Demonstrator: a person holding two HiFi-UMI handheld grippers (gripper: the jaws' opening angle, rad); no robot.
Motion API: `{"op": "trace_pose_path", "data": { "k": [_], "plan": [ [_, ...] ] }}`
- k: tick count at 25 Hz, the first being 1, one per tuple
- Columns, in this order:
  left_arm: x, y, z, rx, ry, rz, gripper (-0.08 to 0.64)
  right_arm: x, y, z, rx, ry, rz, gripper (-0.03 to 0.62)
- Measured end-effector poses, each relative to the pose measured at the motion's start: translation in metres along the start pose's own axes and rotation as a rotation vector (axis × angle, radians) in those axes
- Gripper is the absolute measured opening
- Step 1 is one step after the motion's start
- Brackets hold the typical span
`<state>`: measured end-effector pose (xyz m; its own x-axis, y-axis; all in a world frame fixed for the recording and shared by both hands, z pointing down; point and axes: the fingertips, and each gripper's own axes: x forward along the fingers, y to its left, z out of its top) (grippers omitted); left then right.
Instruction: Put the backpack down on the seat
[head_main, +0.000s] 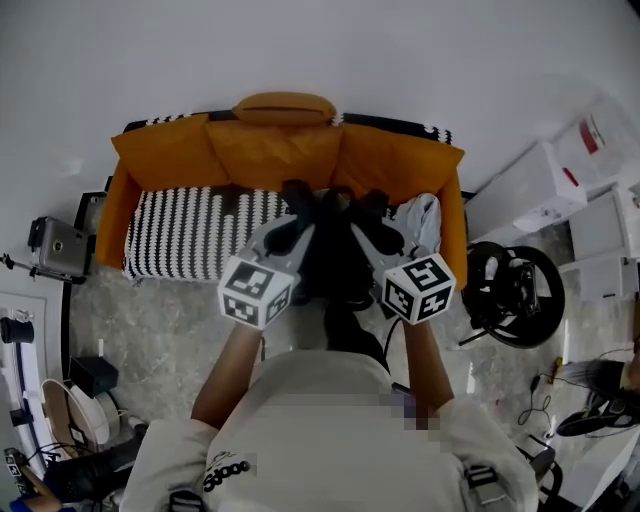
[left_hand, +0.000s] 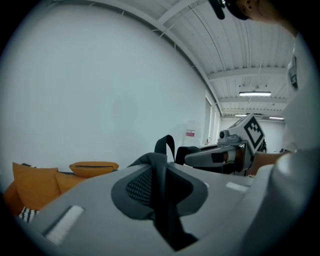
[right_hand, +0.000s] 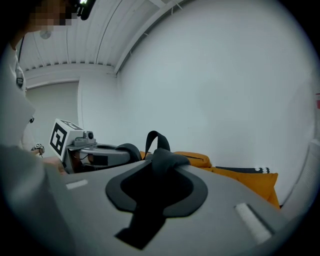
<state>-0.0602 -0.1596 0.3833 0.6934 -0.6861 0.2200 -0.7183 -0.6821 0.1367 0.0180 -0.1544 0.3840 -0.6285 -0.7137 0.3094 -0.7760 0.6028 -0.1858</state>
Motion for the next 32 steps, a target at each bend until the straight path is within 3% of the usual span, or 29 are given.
{"op": "trace_pose_path", "data": {
  "k": [17,32],
  "plan": [
    [0.115,0.067,-0.034,-0.102,0.146,0.021,0.048,0.087,-0.104,-0.02,0.09,0.148,0.029,0.072],
    [0.184,0.113,-0.1,-0.19,0.321,0.017,0.048,0.146,-0.165,-0.078,0.198,0.295,0.061,0.072]
  ]
}}
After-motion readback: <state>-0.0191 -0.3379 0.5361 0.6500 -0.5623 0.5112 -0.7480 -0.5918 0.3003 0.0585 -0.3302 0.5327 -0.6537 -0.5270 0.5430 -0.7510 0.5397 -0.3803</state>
